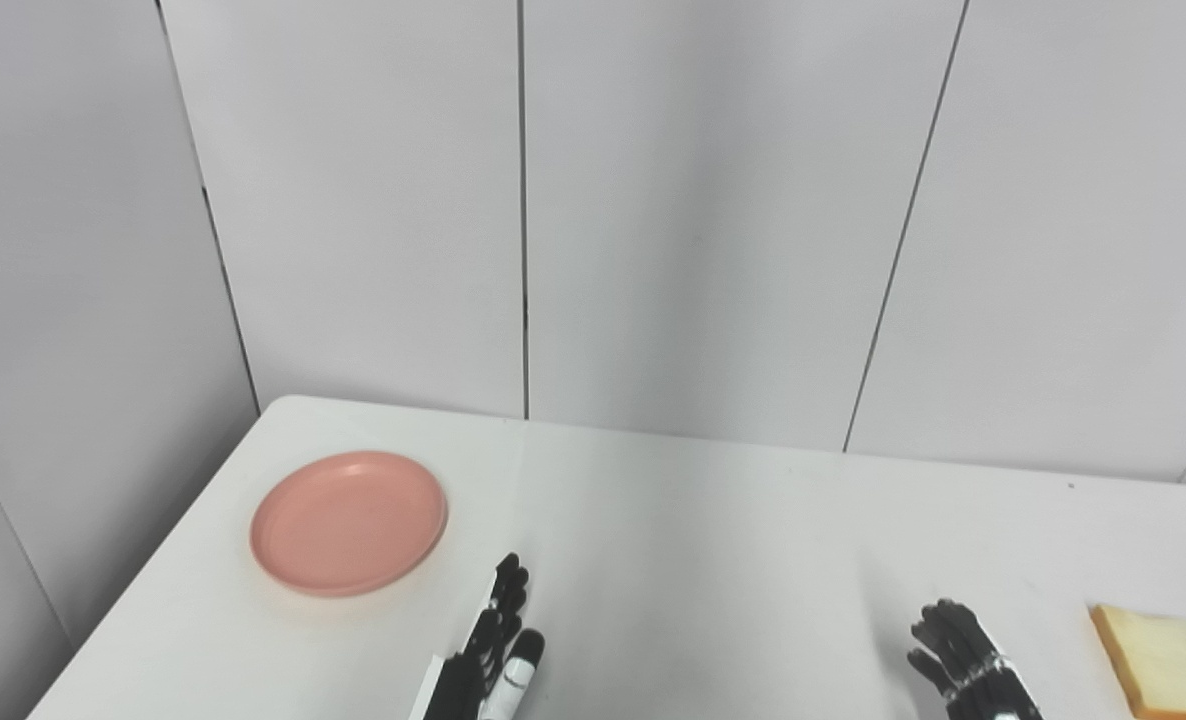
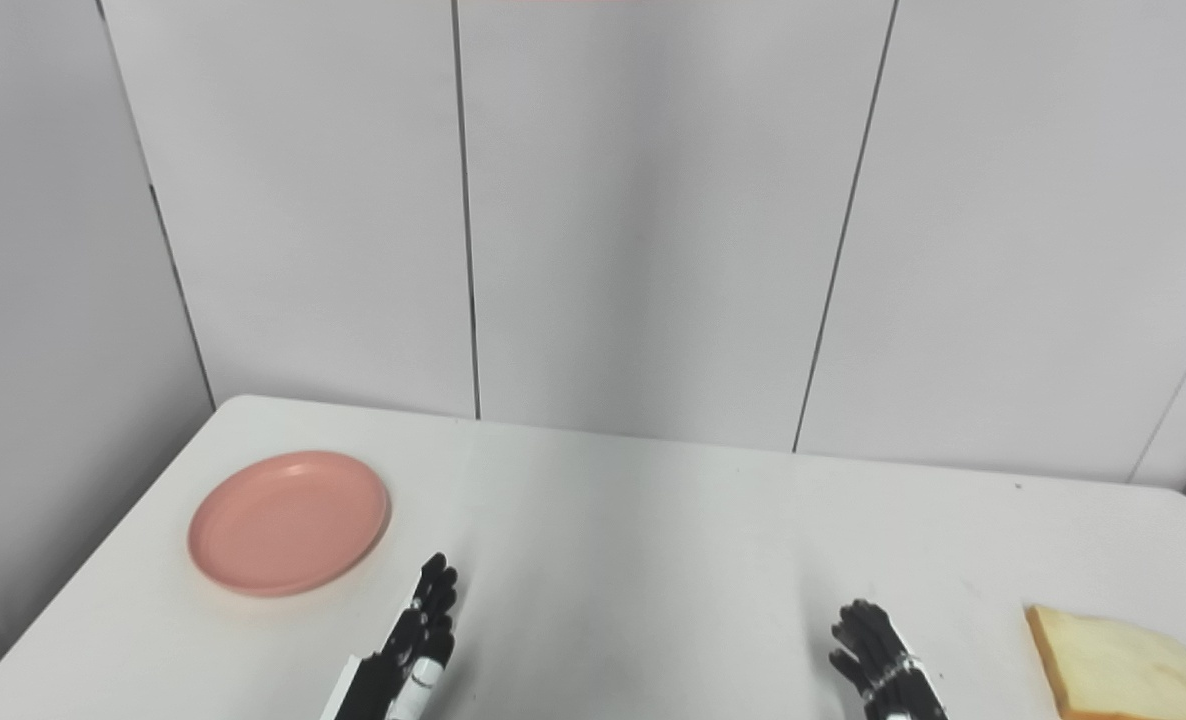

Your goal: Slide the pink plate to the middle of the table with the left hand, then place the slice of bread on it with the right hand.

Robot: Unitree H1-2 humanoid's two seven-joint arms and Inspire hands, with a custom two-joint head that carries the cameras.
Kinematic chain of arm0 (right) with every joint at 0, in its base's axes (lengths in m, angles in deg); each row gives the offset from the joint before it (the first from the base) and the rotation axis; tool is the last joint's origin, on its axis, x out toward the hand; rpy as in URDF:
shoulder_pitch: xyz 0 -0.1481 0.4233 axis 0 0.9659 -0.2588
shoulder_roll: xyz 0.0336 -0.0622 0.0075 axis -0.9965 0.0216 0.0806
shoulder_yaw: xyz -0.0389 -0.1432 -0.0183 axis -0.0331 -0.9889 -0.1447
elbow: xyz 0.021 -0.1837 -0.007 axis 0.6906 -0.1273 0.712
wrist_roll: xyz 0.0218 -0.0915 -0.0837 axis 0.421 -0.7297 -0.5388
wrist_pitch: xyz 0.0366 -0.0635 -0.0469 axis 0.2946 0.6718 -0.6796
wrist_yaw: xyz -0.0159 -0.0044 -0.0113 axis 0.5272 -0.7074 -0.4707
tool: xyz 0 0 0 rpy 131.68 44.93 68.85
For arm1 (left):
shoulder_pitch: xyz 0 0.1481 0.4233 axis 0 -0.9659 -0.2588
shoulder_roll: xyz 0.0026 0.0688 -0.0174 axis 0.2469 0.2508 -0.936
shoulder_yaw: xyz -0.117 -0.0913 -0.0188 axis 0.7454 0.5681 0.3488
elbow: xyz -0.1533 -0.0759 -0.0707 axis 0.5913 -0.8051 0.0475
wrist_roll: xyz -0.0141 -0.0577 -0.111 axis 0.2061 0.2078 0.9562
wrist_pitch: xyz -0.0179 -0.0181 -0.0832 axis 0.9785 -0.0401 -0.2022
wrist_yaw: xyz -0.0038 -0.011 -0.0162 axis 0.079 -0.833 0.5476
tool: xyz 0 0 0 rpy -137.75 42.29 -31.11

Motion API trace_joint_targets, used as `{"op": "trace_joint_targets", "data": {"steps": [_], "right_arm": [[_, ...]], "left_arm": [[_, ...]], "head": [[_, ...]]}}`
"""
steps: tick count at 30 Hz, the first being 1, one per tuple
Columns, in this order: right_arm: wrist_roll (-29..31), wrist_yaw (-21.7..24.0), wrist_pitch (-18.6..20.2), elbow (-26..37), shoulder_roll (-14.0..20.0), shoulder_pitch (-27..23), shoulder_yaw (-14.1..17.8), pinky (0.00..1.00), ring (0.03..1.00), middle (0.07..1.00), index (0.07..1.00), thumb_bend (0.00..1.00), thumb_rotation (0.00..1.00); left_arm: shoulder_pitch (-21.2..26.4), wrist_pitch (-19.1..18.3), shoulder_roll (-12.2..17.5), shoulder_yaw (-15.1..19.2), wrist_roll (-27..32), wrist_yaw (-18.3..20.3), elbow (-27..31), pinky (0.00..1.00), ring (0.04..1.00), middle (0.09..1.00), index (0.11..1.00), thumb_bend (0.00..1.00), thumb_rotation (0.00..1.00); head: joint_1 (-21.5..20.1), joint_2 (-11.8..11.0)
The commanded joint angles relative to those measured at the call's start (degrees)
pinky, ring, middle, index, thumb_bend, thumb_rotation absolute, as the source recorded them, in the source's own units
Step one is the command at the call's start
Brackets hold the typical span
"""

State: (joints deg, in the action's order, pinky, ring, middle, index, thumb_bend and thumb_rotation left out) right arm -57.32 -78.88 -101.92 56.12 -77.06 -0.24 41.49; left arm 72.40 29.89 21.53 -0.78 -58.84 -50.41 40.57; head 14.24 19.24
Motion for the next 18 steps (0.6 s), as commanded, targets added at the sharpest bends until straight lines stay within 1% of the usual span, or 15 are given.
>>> {"op": "trace_joint_targets", "data": {"steps": [1, 2, 4, 6, 7, 8, 10, 12, 13, 14, 16, 17, 18], "right_arm": [[-0.15, 1.42, -4.25, -16.86, 2.57, -0.99, 1.37, 0.89, 0.887, 0.883, 0.865, 0.72, 0.9], [-0.08, 1.5, -4.24, -16.67, 2.55, -0.93, 1.33, 0.89, 0.887, 0.881, 0.865, 0.72, 0.9], [0.05, 1.55, -4.05, -16.27, 2.46, -0.81, 1.26, 0.89, 0.884, 0.876, 0.864, 0.71, 0.9], [0.05, 1.45, -3.77, -15.9, 2.33, -0.68, 1.21, 0.89, 0.886, 0.88, 0.865, 0.72, 0.9], [0.02, 1.37, -3.73, -15.77, 2.25, -0.63, 1.19, 0.89, 0.884, 0.881, 0.862, 0.72, 0.9], [0.06, 1.31, -3.71, -15.7, 2.16, -0.59, 1.18, 0.89, 0.884, 0.881, 0.862, 0.72, 0.9], [-0.01, 1.18, -3.74, -15.57, 2.03, -0.5, 1.11, 0.89, 0.883, 0.882, 0.86, 0.72, 0.9], [-0.48, 0.89, -3.6, -15.22, 1.92, -0.36, 0.95, 0.88, 0.878, 0.877, 0.859, 0.72, 0.9], [-0.51, 0.9, -3.65, -15.12, 1.85, -0.31, 0.87, 0.87, 0.875, 0.874, 0.858, 0.71, 0.91], [-0.5, 0.93, -3.69, -15.05, 1.79, -0.27, 0.81, 0.87, 0.875, 0.873, 0.858, 0.71, 0.91], [-0.67, 0.92, -3.93, -15.15, 1.66, -0.28, 0.68, 0.87, 0.875, 0.871, 0.857, 0.72, 0.91], [-0.77, 0.9, -4.02, -15.23, 1.65, -0.3, 0.65, 0.87, 0.873, 0.869, 0.856, 0.72, 0.91], [-0.9, 0.88, -4.16, -15.28, 1.58, -0.31, 0.57, 0.87, 0.872, 0.867, 0.855, 0.72, 0.91]], "left_arm": [[0.22, 4.07, -1.37, 0.17, 1.94, -0.41, -3.93, 1.0, 1.0, 1.0, 0.996, 0.65, 0.84], [0.26, 4.1, -1.51, 0.54, 2.72, -0.43, -2.92, 1.0, 1.0, 1.0, 0.999, 0.64, 0.83], [0.38, 3.99, -1.59, 1.23, 3.5, -0.72, -0.95, 1.0, 1.0, 1.0, 1.0, 0.67, 0.84], [0.72, 2.43, -1.63, 2.31, 5.21, -0.81, 1.96, 1.0, 1.0, 1.0, 1.0, 0.77, 0.86], [0.98, 1.36, -1.74, 3.01, 6.6, -0.83, 3.51, 1.0, 1.0, 1.0, 0.993, 0.84, 0.84], [1.57, 0.71, -1.74, 3.89, 7.64, -1.11, 5.01, 1.0, 1.0, 1.0, 0.991, 0.85, 0.84], [3.32, 1.04, -1.12, 5.67, 8.49, -1.73, 6.61, 1.0, 1.0, 1.0, 0.973, 0.89, 0.85], [6.77, 2.64, 1.34, 8.31, 8.61, -1.94, 6.04, 0.99, 1.0, 1.0, 0.967, 0.89, 0.86], [9.12, 3.52, 3.06, 9.9, 8.74, -1.95, 4.92, 0.96, 0.982, 0.99, 0.962, 0.9, 0.87], [10.59, 4.04, 4.14, 10.92, 8.85, -1.88, 4.13, 0.95, 0.975, 0.986, 0.961, 0.9, 0.88], [13.82, 3.39, 6.09, 12.79, 9.0, -1.69, 3.97, 0.92, 0.949, 0.965, 0.956, 0.91, 0.88], [14.86, 2.97, 6.61, 13.34, 8.98, -1.49, 4.22, 0.92, 0.95, 0.963, 0.962, 0.91, 0.88], [16.92, 1.35, 7.99, 14.25, 9.18, -1.21, 4.85, 0.93, 0.952, 0.961, 0.973, 0.92, 0.88]], "head": [[-0.18, 0.46], [-0.2, 0.53], [-0.37, 0.76], [-0.6, 0.92], [-0.75, 1.01], [-0.77, 1.02], [-0.82, 1.14], [-0.84, 1.31], [-0.92, 1.34], [-0.94, 1.35], [-1.12, 1.36], [-1.12, 1.36], [-1.41, 1.36]]}}
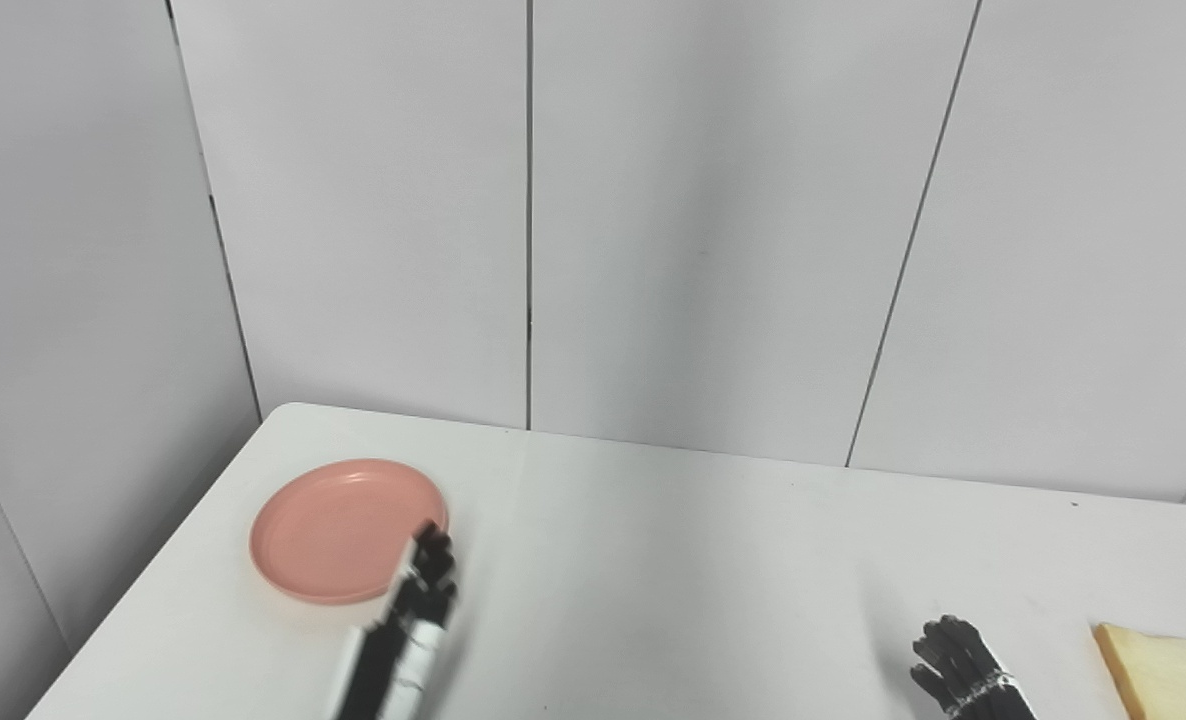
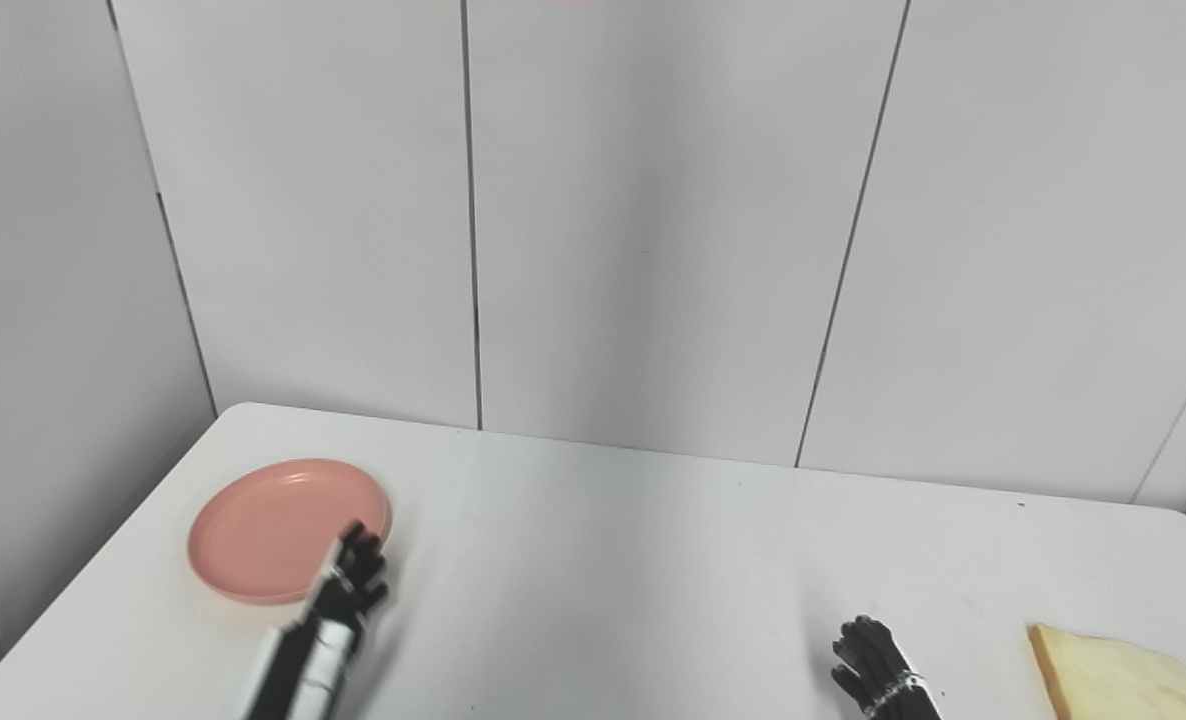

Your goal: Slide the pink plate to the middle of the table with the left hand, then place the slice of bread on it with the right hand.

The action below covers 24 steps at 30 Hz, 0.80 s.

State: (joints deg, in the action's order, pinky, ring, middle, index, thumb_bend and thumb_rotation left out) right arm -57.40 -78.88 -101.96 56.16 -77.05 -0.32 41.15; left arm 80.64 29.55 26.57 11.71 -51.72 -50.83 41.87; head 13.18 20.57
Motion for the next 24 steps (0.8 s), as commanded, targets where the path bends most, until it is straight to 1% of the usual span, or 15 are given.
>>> {"op": "trace_joint_targets", "data": {"steps": [1, 2, 4, 6, 8, 10, 12, 13, 15, 17, 19, 20, 22, 23, 24], "right_arm": [[-0.91, 0.87, -4.2, -15.34, 1.53, -0.23, 0.86, 0.87, 0.872, 0.867, 0.855, 0.73, 0.91], [-0.85, 0.92, -4.2, -15.28, 1.42, -0.22, 0.79, 0.87, 0.872, 0.867, 0.855, 0.73, 0.91], [-0.61, 1.13, -4.59, -15.4, 1.25, -0.23, 0.69, 0.88, 0.878, 0.871, 0.859, 0.72, 0.91], [-0.71, 1.03, -4.92, -15.49, 1.11, -0.23, 0.66, 0.87, 0.875, 0.871, 0.858, 0.71, 0.91], [-0.89, 0.81, -5.1, -15.5, 1.01, -0.24, 0.65, 0.87, 0.872, 0.869, 0.855, 0.71, 0.9], [-0.87, 0.68, -4.91, -15.36, 0.97, -0.21, 0.61, 0.86, 0.867, 0.865, 0.852, 0.72, 0.9], [-0.76, 0.79, -5.05, -15.59, 1.02, -0.3, 0.54, 0.85, 0.864, 0.863, 0.852, 0.72, 0.9], [-0.73, 0.86, -5.18, -15.76, 1.05, -0.38, 0.5, 0.86, 0.864, 0.864, 0.849, 0.71, 0.9], [-0.7, 0.95, -5.26, -16.0, 1.11, -0.51, 0.43, 0.85, 0.864, 0.864, 0.849, 0.7, 0.9], [-0.82, 1.03, -5.46, -16.26, 1.24, -0.64, 0.34, 0.86, 0.864, 0.864, 0.85, 0.7, 0.9], [-1.06, 0.9, -5.65, -16.41, 1.27, -0.7, 0.32, 0.85, 0.861, 0.859, 0.848, 0.71, 0.9], [-1.19, 0.82, -5.69, -16.43, 1.27, -0.71, 0.32, 0.85, 0.861, 0.862, 0.85, 0.71, 0.9], [-1.31, 0.76, -5.61, -16.34, 1.3, -0.62, 0.3, 0.85, 0.865, 0.867, 0.856, 0.71, 0.91], [-1.37, 0.66, -5.5, -16.2, 1.25, -0.56, 0.29, 0.85, 0.864, 0.865, 0.855, 0.71, 0.9], [-1.42, 0.59, -5.44, -16.1, 1.21, -0.53, 0.3, 0.85, 0.863, 0.864, 0.855, 0.71, 0.9]], "left_arm": [[10.0, 0.57, 3.83, 2.37, 2.19, -0.56, 3.96, 0.94, 0.953, 0.961, 0.974, 0.92, 0.87], [12.02, -0.65, 5.03, 3.55, 2.61, -0.8, 3.74, 0.94, 0.954, 0.96, 0.978, 0.93, 0.87], [15.49, -1.92, 7.31, 5.87, 3.6, -1.3, 2.28, 0.91, 0.939, 0.948, 0.974, 0.96, 0.84], [18.27, -2.89, 9.18, 8.06, 4.27, -2.1, 0.61, 0.87, 0.912, 0.925, 0.946, 0.99, 0.83], [20.45, -3.97, 10.71, 10.05, 6.05, -2.28, -0.81, 0.87, 0.912, 0.919, 0.935, 1.0, 0.81], [22.52, -3.56, 12.95, 11.87, 6.79, -2.21, -3.68, 0.88, 0.915, 0.927, 0.921, 1.0, 0.81], [24.4, -1.24, 15.25, 13.4, 6.64, -2.27, -8.21, 0.9, 0.931, 0.935, 0.916, 1.0, 0.83], [25.27, 0.44, 16.01, 14.18, 6.49, -2.69, -10.85, 0.87, 0.9, 0.897, 0.89, 0.98, 0.81], [26.8, 4.28, 17.02, 15.33, 5.98, -3.66, -16.08, 0.84, 0.87, 0.855, 0.852, 0.98, 0.8], [28.13, 7.96, 18.15, 15.84, 5.39, -3.83, -21.11, 0.85, 0.874, 0.861, 0.854, 0.97, 0.8], [29.7, 10.45, 19.47, 16.3, 5.32, -3.91, -26.28, 0.84, 0.868, 0.865, 0.859, 0.93, 0.81], [30.22, 11.26, 19.89, 16.41, 5.38, -3.94, -27.99, 0.84, 0.869, 0.866, 0.87, 0.93, 0.82], [32.31, 14.06, 21.24, 17.04, 6.88, -3.11, -34.4, 0.87, 0.876, 0.86, 0.88, 0.95, 0.85], [33.44, 14.79, 21.75, 17.42, 7.99, -2.4, -37.2, 0.85, 0.876, 0.859, 0.89, 0.97, 0.86], [34.22, 15.39, 22.09, 17.62, 8.77, -1.9, -39.12, 0.84, 0.876, 0.859, 0.892, 0.98, 0.86]], "head": [[-0.35, 0.04], [-0.57, 0.06], [-0.72, 0.11], [-0.81, 0.19], [-0.84, 0.21], [-0.84, 0.22], [-0.81, -0.08], [-0.8, -0.2], [-0.82, -0.3], [-0.79, -0.34], [-0.74, -0.36], [-0.74, -0.36], [-0.74, -0.35], [-0.83, -0.26], [-0.83, -0.26]]}}
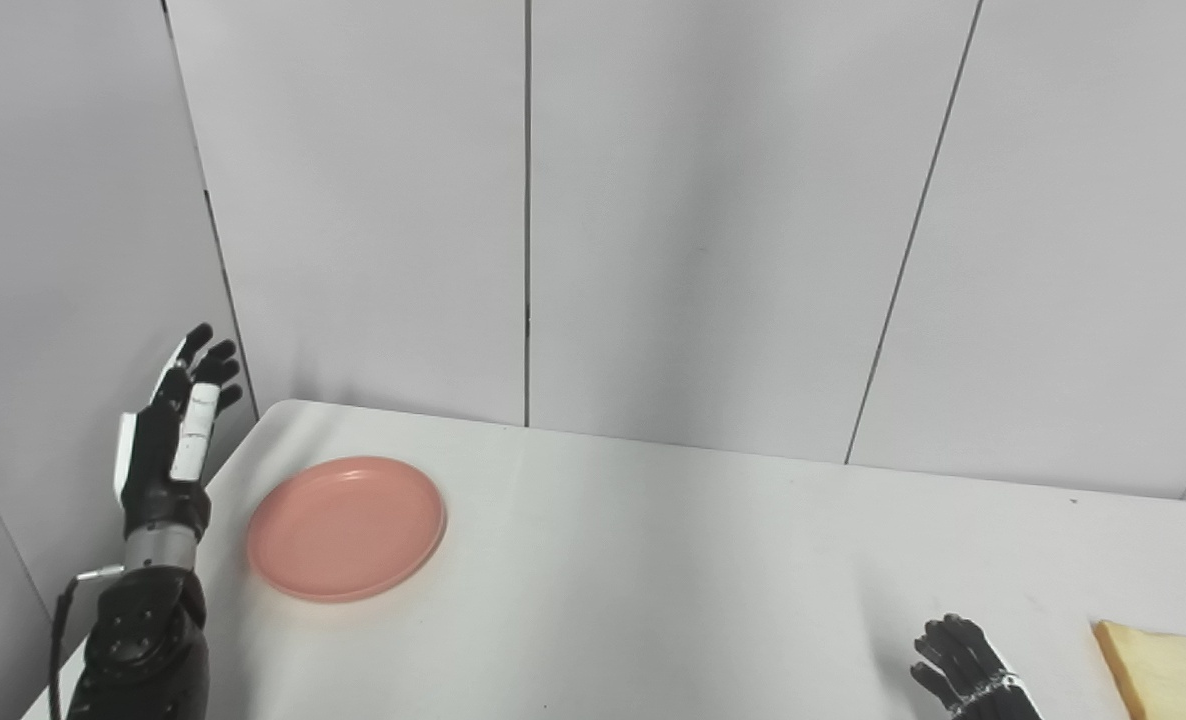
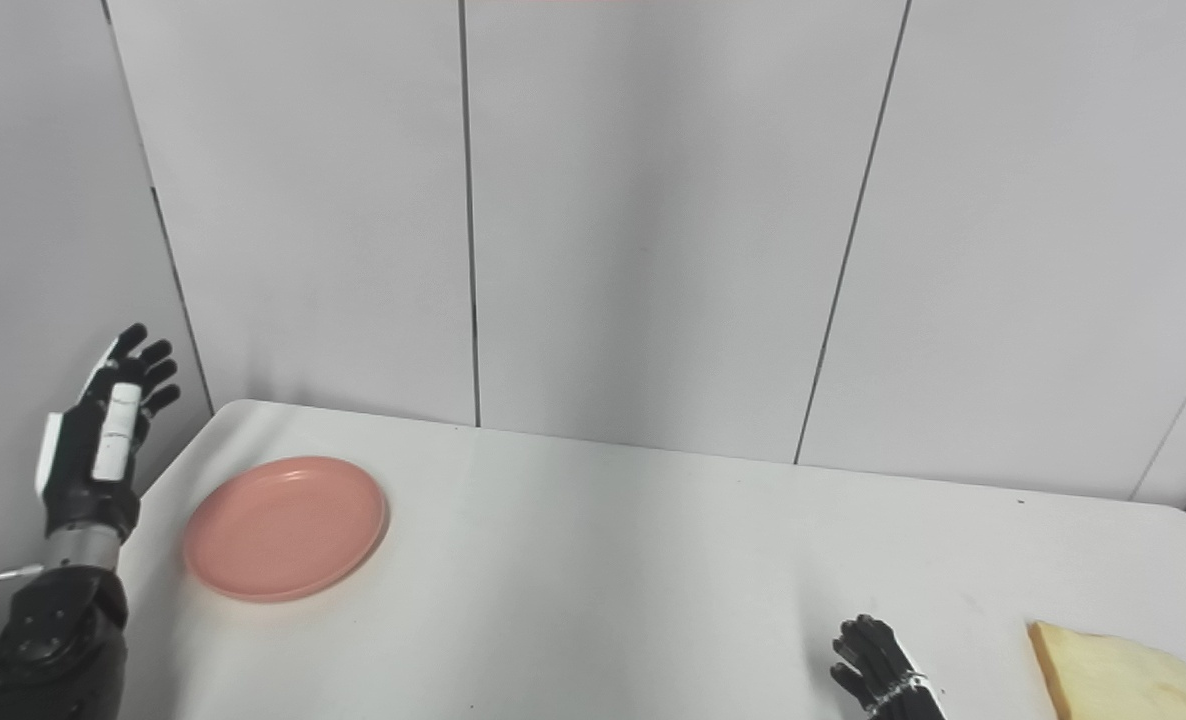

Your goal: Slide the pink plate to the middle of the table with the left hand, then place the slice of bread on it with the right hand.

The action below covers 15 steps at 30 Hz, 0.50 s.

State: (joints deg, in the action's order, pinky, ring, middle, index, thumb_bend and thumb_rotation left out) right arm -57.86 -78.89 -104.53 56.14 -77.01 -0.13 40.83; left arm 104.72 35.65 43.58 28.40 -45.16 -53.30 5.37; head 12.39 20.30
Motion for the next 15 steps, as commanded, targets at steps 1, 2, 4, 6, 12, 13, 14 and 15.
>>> {"op": "trace_joint_targets", "data": {"steps": [1, 2, 4, 6, 12, 13, 14, 15], "right_arm": [[-0.98, 0.59, -2.9, -16.09, 1.11, -0.73, 0.61, 0.85, 0.862, 0.863, 0.854, 0.71, 0.9], [-1.0, 0.6, -2.93, -16.09, 1.08, -0.73, 0.6, 0.85, 0.859, 0.859, 0.851, 0.71, 0.9], [-1.26, 0.56, -3.21, -16.15, 1.0, -0.73, 0.53, 0.85, 0.855, 0.853, 0.847, 0.71, 0.9], [-1.46, 0.47, -3.3, -16.05, 0.92, -0.68, 0.49, 0.84, 0.855, 0.854, 0.848, 0.71, 0.9], [-1.43, 0.43, -3.14, -15.49, 0.83, -0.34, 0.44, 0.83, 0.854, 0.856, 0.847, 0.72, 0.9], [-1.38, 0.49, -3.11, -15.34, 0.85, -0.25, 0.41, 0.84, 0.854, 0.856, 0.847, 0.71, 0.9], [-1.36, 0.5, -2.99, -15.06, 0.87, -0.1, 0.39, 0.84, 0.854, 0.856, 0.846, 0.71, 0.91], [-1.35, 0.5, -2.9, -14.87, 0.89, 0.0, 0.39, 0.83, 0.85, 0.851, 0.84, 0.71, 0.9]], "left_arm": [[11.24, 9.36, 5.66, 1.22, 3.29, 1.43, -5.1, 0.84, 0.876, 0.858, 0.896, 0.99, 0.86], [12.04, 9.55, 6.09, 1.38, 4.07, 2.06, -6.96, 0.83, 0.88, 0.864, 0.905, 1.0, 0.85], [14.24, 8.37, 7.3, 1.92, 6.49, 4.23, -11.99, 0.83, 0.885, 0.877, 0.916, 1.0, 0.83], [15.68, 8.07, 8.37, 1.96, 7.52, 5.55, -16.08, 0.84, 0.904, 0.908, 0.938, 1.0, 0.83], [17.72, 10.81, 9.82, 1.39, 7.83, 6.02, -24.91, 0.85, 0.917, 0.924, 0.961, 1.0, 0.84], [17.84, 11.04, 9.9, 1.27, 7.87, 6.0, -25.76, 0.85, 0.916, 0.925, 0.963, 1.0, 0.83], [17.67, 11.46, 9.57, 0.98, 7.57, 5.51, -26.61, 0.86, 0.916, 0.925, 0.964, 1.0, 0.83], [17.56, 11.83, 9.33, 0.75, 7.38, 5.17, -27.19, 0.84, 0.906, 0.919, 0.962, 0.97, 0.83]], "head": [[-0.22, 0.05], [-0.24, 0.07], [-0.53, 0.12], [-0.76, 0.26], [-1.39, 0.67], [-1.39, 0.67], [-1.52, 0.94], [-1.52, 0.94]]}}
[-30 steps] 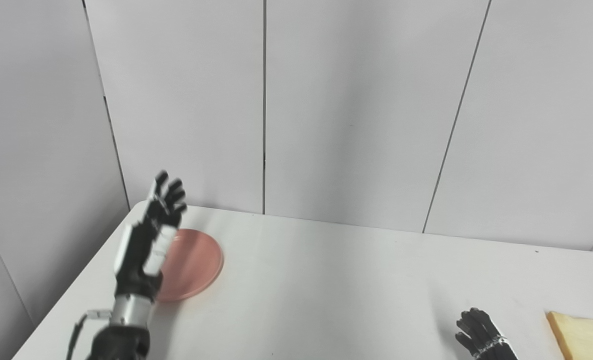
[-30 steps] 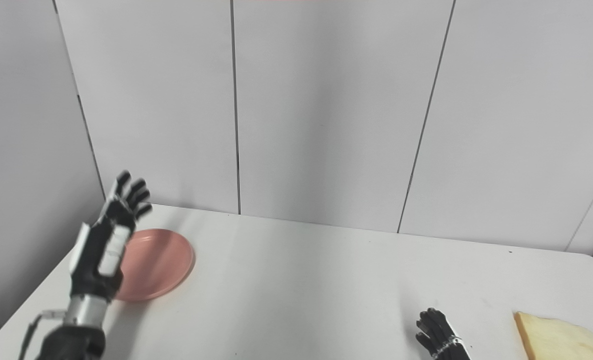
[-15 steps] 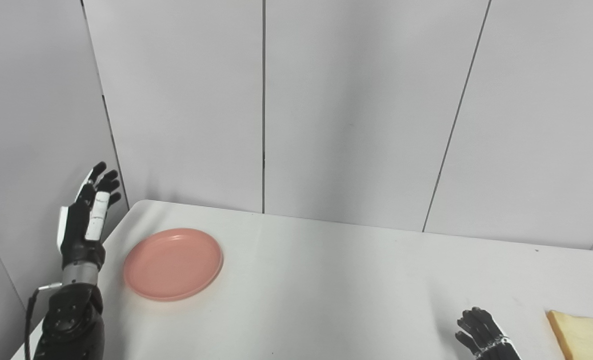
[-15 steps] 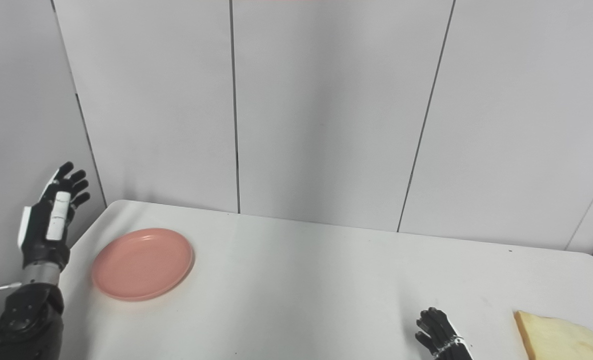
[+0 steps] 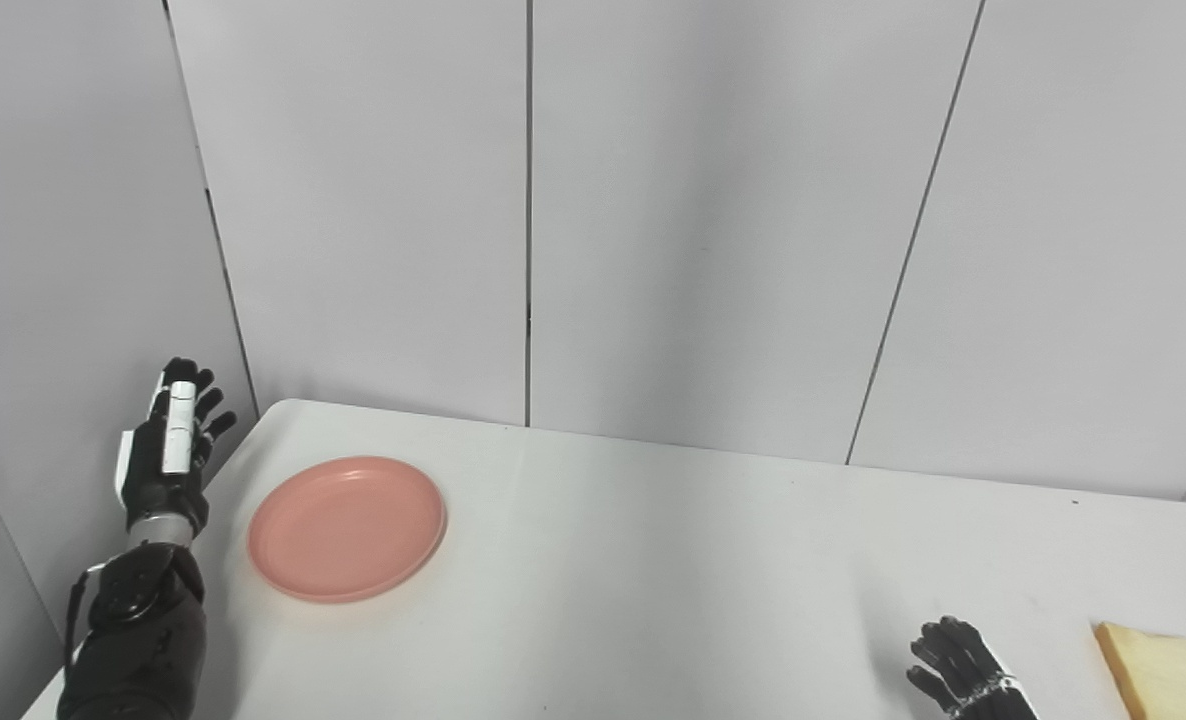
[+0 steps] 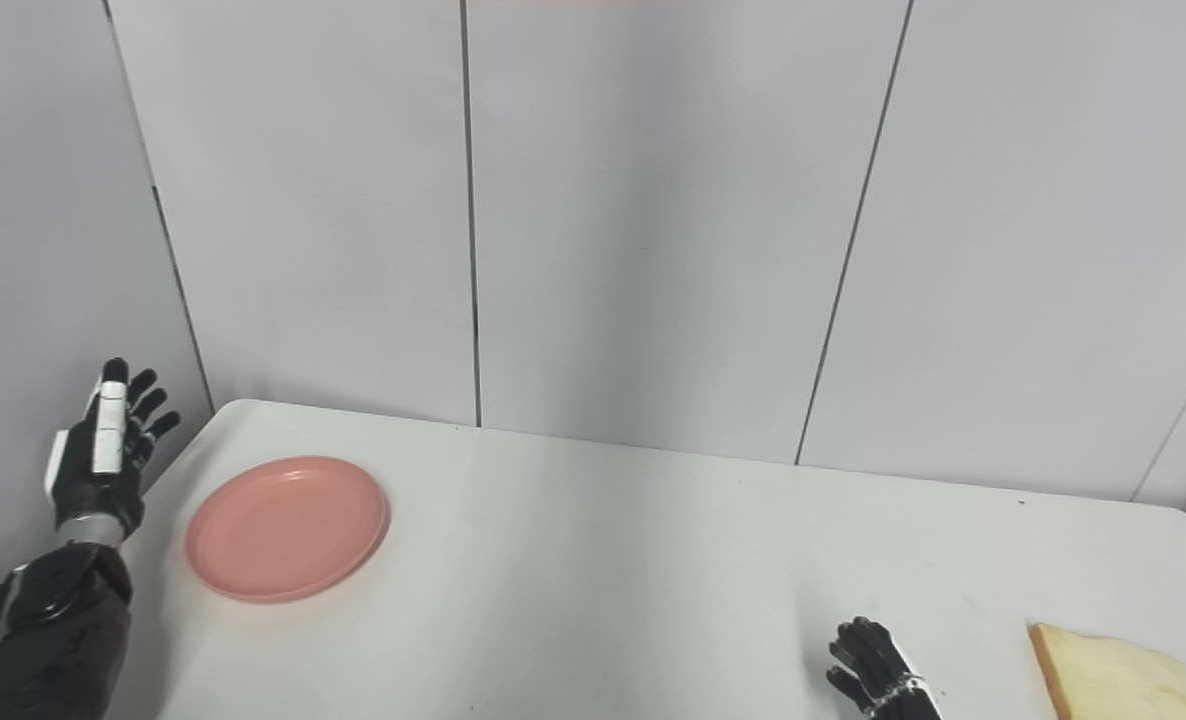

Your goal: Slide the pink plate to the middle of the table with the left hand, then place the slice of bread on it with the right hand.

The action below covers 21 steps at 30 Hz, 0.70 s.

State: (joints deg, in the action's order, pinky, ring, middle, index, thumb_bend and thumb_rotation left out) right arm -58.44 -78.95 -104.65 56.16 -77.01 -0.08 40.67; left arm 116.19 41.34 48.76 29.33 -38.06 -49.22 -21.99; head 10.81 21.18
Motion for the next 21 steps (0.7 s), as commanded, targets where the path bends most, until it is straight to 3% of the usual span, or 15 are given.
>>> {"op": "trace_joint_targets", "data": {"steps": [1, 5, 9, 14, 21], "right_arm": [[-0.86, 0.46, -2.71, -14.63, 0.87, 0.08, 0.56, 0.83, 0.85, 0.851, 0.84, 0.71, 0.9], [-1.1, 0.31, -3.17, -14.37, 0.8, 0.26, 0.61, 0.82, 0.843, 0.844, 0.837, 0.71, 0.9], [-0.87, 0.36, -3.23, -14.25, 0.69, 0.34, 0.62, 0.82, 0.844, 0.846, 0.839, 0.72, 0.89], [-1.22, 0.36, -3.06, -13.61, 0.79, 0.7, 0.43, 0.83, 0.844, 0.843, 0.838, 0.71, 0.9], [-0.88, 0.11, -1.48, -12.01, 0.58, 1.3, 0.41, 0.82, 0.843, 0.846, 0.833, 0.72, 0.89]], "left_arm": [[5.88, 6.36, 3.68, -0.45, -0.01, 0.59, -0.24, 0.84, 0.906, 0.919, 0.962, 0.97, 0.83], [5.14, 6.54, 2.12, -1.07, -0.13, 0.14, -0.76, 0.79, 0.88, 0.897, 0.951, 0.94, 0.81], [4.63, 6.03, 0.85, -1.95, -0.42, 0.32, -1.29, 0.81, 0.892, 0.906, 0.971, 0.97, 0.8], [4.81, 5.97, 0.33, -2.65, -1.02, -1.1, -3.03, 0.78, 0.873, 0.886, 0.96, 0.97, 0.81], [4.09, 6.6, -0.07, -4.26, -0.8, 0.34, -4.46, 0.8, 0.871, 0.884, 0.934, 0.97, 0.8]], "head": [[-0.05, 0.31], [-0.12, 0.72], [-0.45, 1.07], [-0.81, 1.4], [-1.15, 2.04]]}}
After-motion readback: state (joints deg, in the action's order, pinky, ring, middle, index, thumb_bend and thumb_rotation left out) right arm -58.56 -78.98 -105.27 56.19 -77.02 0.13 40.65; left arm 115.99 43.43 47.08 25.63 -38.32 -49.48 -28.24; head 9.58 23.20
